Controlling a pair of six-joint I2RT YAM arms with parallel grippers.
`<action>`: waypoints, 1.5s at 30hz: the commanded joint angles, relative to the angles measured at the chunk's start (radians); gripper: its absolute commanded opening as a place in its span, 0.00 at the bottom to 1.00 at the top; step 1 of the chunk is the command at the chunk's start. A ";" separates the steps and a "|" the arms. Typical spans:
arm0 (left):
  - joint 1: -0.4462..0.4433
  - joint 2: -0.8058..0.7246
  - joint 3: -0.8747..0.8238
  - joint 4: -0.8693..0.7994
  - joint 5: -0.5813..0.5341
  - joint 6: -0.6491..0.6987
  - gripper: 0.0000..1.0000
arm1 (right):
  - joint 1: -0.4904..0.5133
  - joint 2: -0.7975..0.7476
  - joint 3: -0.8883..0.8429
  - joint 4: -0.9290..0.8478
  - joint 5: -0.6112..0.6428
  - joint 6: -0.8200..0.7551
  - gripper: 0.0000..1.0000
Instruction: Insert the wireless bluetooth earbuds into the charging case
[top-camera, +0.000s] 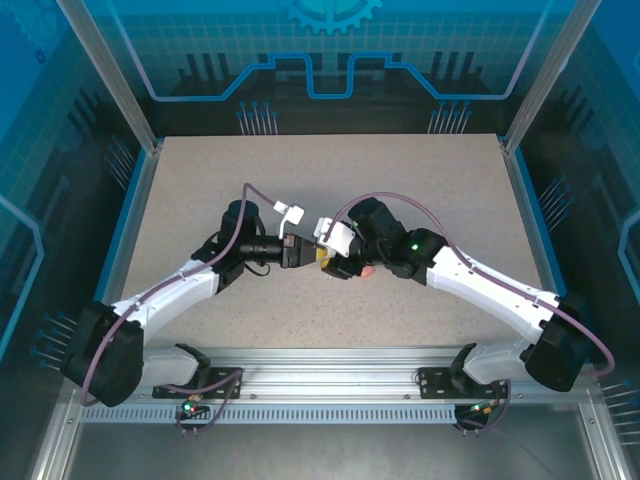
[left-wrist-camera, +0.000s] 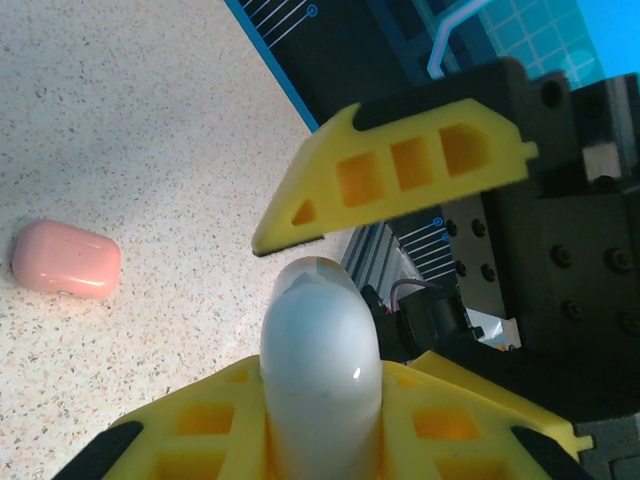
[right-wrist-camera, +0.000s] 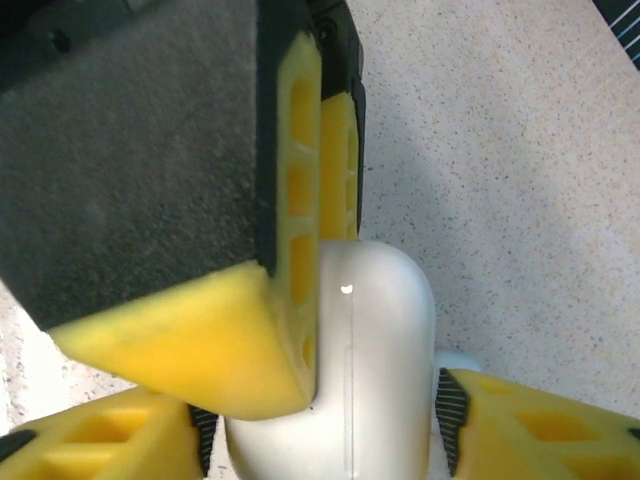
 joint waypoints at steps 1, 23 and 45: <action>-0.010 -0.055 -0.010 0.063 -0.036 0.057 0.08 | -0.018 -0.068 0.016 -0.007 -0.070 0.032 0.75; -0.202 -0.273 -0.233 0.334 -0.348 0.652 0.00 | -0.145 -0.340 -0.186 0.133 -0.298 0.090 1.00; -0.206 -0.300 -0.212 0.236 -0.291 0.694 0.00 | -0.135 -0.207 -0.070 0.130 -0.244 0.004 0.93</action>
